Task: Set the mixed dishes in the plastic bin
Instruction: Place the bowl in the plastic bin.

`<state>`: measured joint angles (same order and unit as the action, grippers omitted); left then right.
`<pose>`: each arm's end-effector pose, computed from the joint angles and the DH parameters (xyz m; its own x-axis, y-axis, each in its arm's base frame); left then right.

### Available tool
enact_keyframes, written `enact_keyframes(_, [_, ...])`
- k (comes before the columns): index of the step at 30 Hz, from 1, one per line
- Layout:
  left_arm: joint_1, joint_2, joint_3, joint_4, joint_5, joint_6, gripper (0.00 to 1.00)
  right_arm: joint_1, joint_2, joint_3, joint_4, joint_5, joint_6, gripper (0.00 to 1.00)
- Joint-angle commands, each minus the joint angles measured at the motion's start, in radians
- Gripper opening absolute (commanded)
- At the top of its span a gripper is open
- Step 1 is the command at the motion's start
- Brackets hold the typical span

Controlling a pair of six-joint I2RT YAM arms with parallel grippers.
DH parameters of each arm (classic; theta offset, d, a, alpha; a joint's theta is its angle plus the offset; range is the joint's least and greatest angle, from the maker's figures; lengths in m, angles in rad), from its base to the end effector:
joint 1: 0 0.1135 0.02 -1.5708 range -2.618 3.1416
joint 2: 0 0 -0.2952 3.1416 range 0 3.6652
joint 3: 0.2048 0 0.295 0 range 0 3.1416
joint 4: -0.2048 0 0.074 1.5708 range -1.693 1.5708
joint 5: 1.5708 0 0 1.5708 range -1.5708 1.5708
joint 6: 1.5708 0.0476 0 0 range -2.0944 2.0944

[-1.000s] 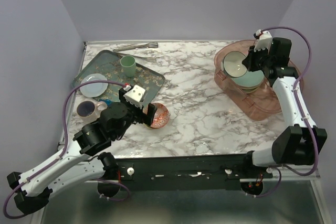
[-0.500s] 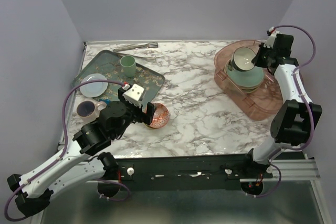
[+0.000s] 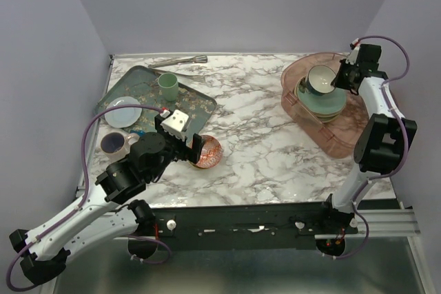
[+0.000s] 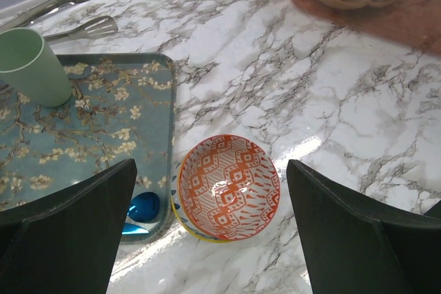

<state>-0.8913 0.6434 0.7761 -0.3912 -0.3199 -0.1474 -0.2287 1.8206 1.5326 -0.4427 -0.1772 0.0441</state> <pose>0.1231 -0.1286 0.3578 -0.2393 0.0744 -0.9681 0.5179 0.8532 -0.0625 0.4664 -0.1000 0.2944 -0.6452 0.1947 -0.7388 0.1239 0.9808 0.1504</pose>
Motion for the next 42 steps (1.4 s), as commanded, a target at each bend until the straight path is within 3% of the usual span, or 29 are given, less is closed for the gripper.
enact_keyframes(1, [0.008,-0.005,-0.012,0.020,0.024,-0.007,0.99,-0.009,0.034,0.049,0.001,0.012,-0.006,0.02])
enact_keyframes(11, [0.017,-0.001,-0.014,0.021,0.028,-0.009,0.99,-0.009,0.078,0.061,-0.013,0.025,-0.036,0.06])
enact_keyframes(23, [0.022,0.001,-0.014,0.022,0.033,-0.007,0.99,-0.009,0.098,0.072,-0.025,0.021,-0.036,0.18])
enact_keyframes(28, [0.023,0.001,-0.014,0.022,0.035,-0.009,0.99,-0.009,0.095,0.072,-0.028,0.015,-0.036,0.28])
enact_keyframes(42, [0.038,0.005,-0.015,0.025,0.048,-0.012,0.99,-0.009,0.025,0.052,-0.030,-0.034,-0.087,0.38])
